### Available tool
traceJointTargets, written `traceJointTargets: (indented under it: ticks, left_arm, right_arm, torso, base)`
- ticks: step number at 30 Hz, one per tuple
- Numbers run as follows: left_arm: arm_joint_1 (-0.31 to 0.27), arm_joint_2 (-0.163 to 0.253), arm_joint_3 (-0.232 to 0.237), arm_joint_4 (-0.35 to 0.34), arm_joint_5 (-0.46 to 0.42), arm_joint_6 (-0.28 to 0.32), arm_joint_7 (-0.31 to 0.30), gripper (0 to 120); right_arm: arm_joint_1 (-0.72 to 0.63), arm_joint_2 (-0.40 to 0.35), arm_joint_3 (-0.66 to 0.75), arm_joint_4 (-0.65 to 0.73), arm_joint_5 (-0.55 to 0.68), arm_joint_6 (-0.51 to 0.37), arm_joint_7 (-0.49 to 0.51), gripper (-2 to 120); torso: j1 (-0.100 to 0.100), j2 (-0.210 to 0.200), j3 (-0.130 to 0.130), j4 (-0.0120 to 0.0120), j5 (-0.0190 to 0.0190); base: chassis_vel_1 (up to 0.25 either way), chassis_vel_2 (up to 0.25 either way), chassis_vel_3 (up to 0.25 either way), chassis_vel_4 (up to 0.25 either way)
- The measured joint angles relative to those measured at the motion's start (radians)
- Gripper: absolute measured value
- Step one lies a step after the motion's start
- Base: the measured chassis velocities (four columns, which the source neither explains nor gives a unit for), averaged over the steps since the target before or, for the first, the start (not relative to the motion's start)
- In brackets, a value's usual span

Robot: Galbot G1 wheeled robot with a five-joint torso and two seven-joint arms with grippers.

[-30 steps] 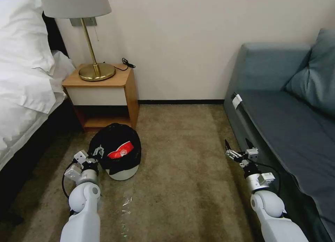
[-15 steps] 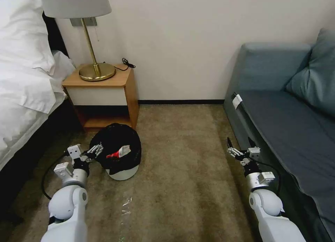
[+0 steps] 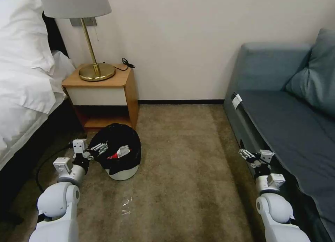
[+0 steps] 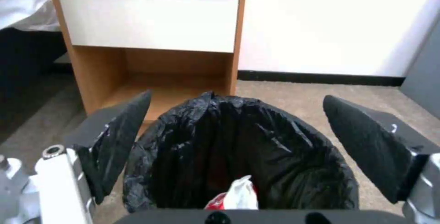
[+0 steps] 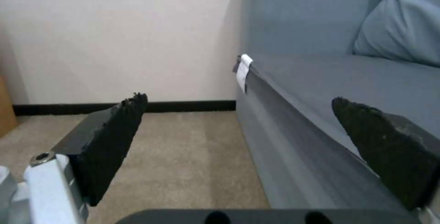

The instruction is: Pick up the trash bin, then pick up the garbage on the floor and place it into the trash bin.

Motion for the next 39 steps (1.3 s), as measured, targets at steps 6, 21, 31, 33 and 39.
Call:
traceJointTargets:
  ticks: [6, 21, 31, 33, 39]
  left_arm:
    - [0.017, 0.001, 0.001, 0.002, -0.015, -0.011, 0.012, 100]
    - [0.032, 0.012, 0.005, 0.004, -0.032, -0.011, 0.002, 100]
    - [0.03, 0.006, 0.011, 0.004, -0.026, -0.02, 0.003, 100]
    - [0.029, 0.006, 0.011, 0.004, -0.026, -0.022, 0.004, 100]
    - [0.011, 0.002, 0.011, 0.033, -0.038, -0.086, 0.008, 100]
  right_arm:
    - [-0.005, -0.007, 0.007, 0.009, 0.0, -0.01, -0.016, 100]
    - [0.002, -0.008, 0.005, -0.004, 0.001, 0.008, -0.025, 100]
    - [-0.005, -0.006, 0.002, -0.019, -0.002, 0.025, -0.029, 100]
    - [-0.006, -0.005, 0.001, -0.02, -0.002, 0.025, -0.029, 100]
    - [-0.004, -0.003, 0.0, -0.028, -0.004, 0.03, -0.032, 100]
  torso:
    - [0.0, 0.0, 0.0, 0.0, 0.0]
    - [0.0, 0.0, 0.0, 0.0001, 0.0]
    - [0.0, 0.0, 0.0, 0.0, 0.0001]
    - [0.0, 0.0, 0.0, 0.0, 0.0]
    - [0.0, 0.0, 0.0, 0.0, 0.0]
  base:
    - [0.0, 0.0, 0.0, 0.0]
    - [0.0, 0.0, 0.0, 0.0]
    - [0.0, 0.0, 0.0, 0.0]
    - [0.0, 0.0, 0.0, 0.0]
    - [0.0, 0.0, 0.0, 0.0]
